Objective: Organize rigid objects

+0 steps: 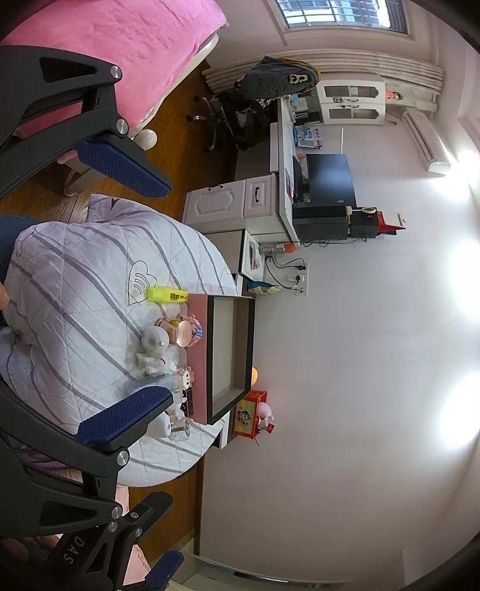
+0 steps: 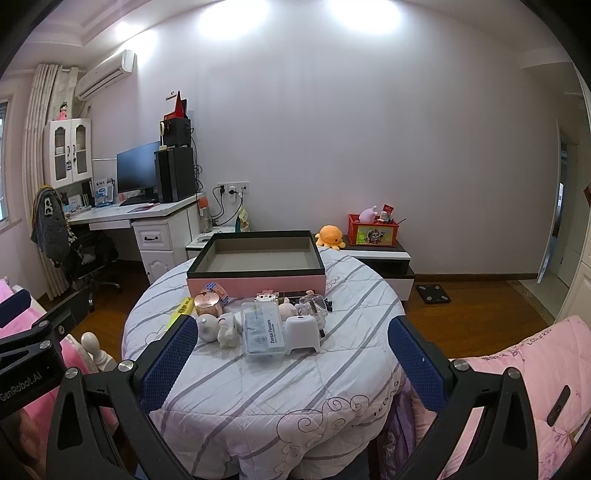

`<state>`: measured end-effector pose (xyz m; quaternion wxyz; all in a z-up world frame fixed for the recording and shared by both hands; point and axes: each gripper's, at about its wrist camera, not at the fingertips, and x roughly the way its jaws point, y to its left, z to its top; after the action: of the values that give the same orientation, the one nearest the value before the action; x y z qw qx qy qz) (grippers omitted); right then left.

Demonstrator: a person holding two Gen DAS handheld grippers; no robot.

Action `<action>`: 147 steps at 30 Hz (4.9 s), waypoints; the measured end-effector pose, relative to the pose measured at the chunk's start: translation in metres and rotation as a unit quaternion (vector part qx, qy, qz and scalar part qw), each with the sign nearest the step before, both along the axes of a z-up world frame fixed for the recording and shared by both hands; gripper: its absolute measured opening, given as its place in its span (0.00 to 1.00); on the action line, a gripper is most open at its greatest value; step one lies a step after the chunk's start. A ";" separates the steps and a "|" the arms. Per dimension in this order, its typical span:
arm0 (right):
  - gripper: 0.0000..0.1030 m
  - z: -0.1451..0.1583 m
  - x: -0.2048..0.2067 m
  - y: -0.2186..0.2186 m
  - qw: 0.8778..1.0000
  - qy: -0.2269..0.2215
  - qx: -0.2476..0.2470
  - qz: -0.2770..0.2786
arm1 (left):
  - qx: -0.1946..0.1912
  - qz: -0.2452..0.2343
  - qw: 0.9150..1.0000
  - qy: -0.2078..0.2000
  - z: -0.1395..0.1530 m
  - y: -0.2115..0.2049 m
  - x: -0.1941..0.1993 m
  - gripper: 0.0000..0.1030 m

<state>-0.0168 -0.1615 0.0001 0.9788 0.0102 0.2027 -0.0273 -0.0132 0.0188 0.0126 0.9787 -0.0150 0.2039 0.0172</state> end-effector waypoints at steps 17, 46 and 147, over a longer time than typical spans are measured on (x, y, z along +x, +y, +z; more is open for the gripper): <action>1.00 -0.002 0.007 0.000 1.000 0.006 0.002 0.002 | -0.004 -0.003 1.000 0.010 -0.004 0.005 0.005 1.00; 0.94 -0.088 0.150 -0.044 0.985 0.172 0.032 0.006 | 0.025 0.006 0.984 0.177 -0.112 0.009 0.180 1.00; 1.00 -0.043 0.325 -0.052 0.978 0.170 0.096 0.068 | -0.062 -0.053 0.986 0.144 -0.041 0.016 0.310 1.00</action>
<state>0.3077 -0.2135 -0.0426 0.9242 0.0852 0.3678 0.0573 0.2970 0.0344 -0.0285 0.9360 -0.0624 0.3435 -0.0452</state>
